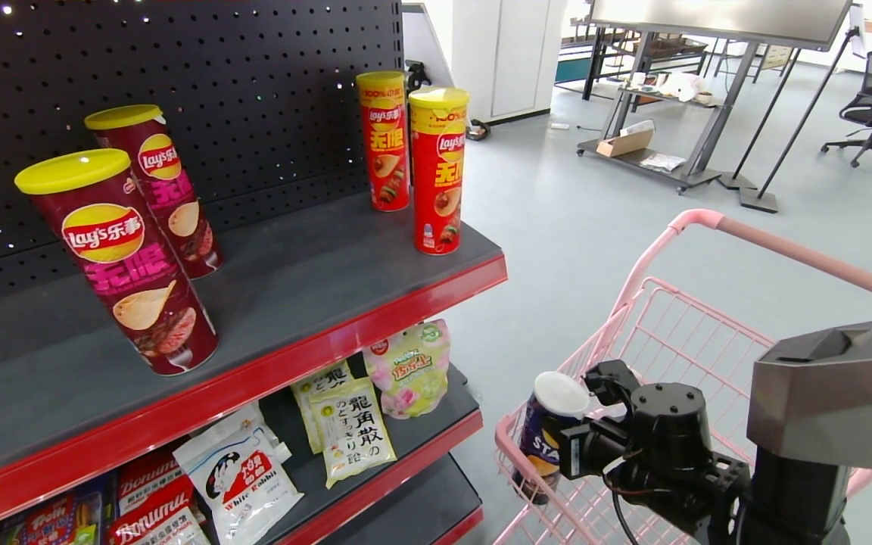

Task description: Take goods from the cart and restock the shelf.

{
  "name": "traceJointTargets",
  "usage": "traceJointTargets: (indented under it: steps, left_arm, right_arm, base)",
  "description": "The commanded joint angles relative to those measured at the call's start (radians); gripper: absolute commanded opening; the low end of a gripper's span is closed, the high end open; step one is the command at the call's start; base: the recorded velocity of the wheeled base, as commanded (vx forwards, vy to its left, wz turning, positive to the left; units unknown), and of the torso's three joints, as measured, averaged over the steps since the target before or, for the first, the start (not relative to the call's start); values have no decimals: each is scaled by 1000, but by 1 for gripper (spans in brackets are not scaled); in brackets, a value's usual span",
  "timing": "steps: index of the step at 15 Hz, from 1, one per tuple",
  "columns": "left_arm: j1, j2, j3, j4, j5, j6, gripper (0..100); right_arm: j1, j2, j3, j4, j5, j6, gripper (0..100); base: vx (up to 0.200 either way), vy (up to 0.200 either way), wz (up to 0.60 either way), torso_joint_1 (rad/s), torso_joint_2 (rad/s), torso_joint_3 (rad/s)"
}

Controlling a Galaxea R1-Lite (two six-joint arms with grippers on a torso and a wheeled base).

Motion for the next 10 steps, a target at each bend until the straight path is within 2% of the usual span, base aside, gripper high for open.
traceJointTargets:
  steps: [1, 4, 6, 8, 10]
  left_arm:
    - [0, 2, 0, 0, 0, 0, 100]
    - [0, 2, 0, 0, 0, 0, 100]
    - [0, 2, 0, 0, 0, 0, 100]
    - [0, 2, 0, 0, 0, 0, 100]
    - [0, 2, 0, 0, 0, 0, 100]
  right_arm:
    - [-3, -254, -11, 198, -27, 2, 0]
    - [-3, -524, -49, 433, -97, 0, 0]
    - [-12, -635, -46, 508, -122, 0, 0]
    - [-29, -730, -37, 577, -120, -3, 0]
    - [-49, -854, -49, 726, -107, -1, 0]
  base:
    - [0, 0, 0, 0, 0, 0]
    - [0, 0, 0, 0, 0, 0]
    - [0, 0, 0, 0, 0, 0]
    - [0, 0, 0, 0, 0, 0]
    - [0, 0, 0, 0, 0, 0]
